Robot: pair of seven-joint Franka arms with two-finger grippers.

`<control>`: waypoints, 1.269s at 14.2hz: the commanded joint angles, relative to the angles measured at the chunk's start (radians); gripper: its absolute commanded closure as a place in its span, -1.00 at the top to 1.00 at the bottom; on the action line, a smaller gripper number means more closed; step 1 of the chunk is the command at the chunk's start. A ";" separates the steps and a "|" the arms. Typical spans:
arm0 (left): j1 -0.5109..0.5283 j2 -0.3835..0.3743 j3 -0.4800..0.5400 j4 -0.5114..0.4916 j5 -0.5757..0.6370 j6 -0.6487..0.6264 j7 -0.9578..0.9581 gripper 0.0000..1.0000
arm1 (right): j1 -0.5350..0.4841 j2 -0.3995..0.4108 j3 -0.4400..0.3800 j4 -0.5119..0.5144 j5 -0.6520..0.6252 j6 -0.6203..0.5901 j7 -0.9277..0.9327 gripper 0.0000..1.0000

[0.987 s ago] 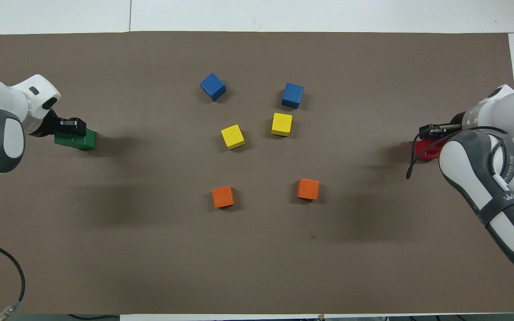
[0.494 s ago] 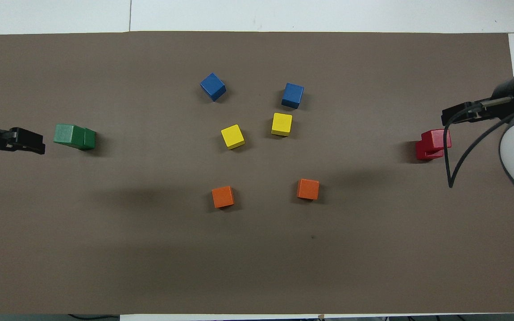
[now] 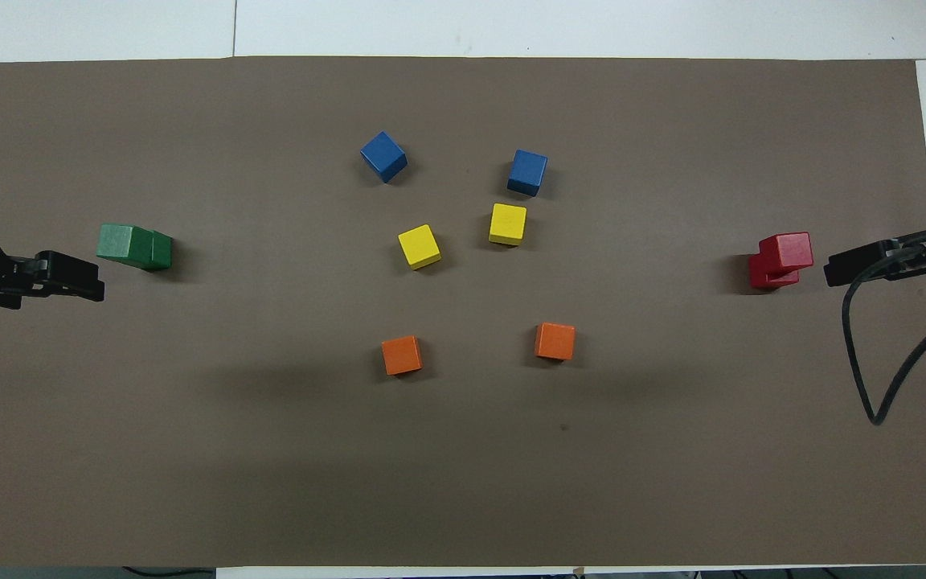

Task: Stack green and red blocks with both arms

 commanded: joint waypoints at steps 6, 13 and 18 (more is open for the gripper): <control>-0.028 0.091 0.004 0.145 -0.017 -0.108 -0.039 1.00 | -0.007 -0.005 -0.007 -0.011 0.010 -0.007 0.015 1.00; -0.029 0.057 -0.002 0.113 -0.017 -0.101 -0.038 1.00 | 0.019 -0.007 -0.026 -0.011 -0.004 -0.007 0.015 1.00; -0.028 0.059 -0.002 0.114 -0.017 -0.094 -0.038 1.00 | 0.012 -0.008 -0.023 -0.011 -0.006 -0.008 0.014 1.00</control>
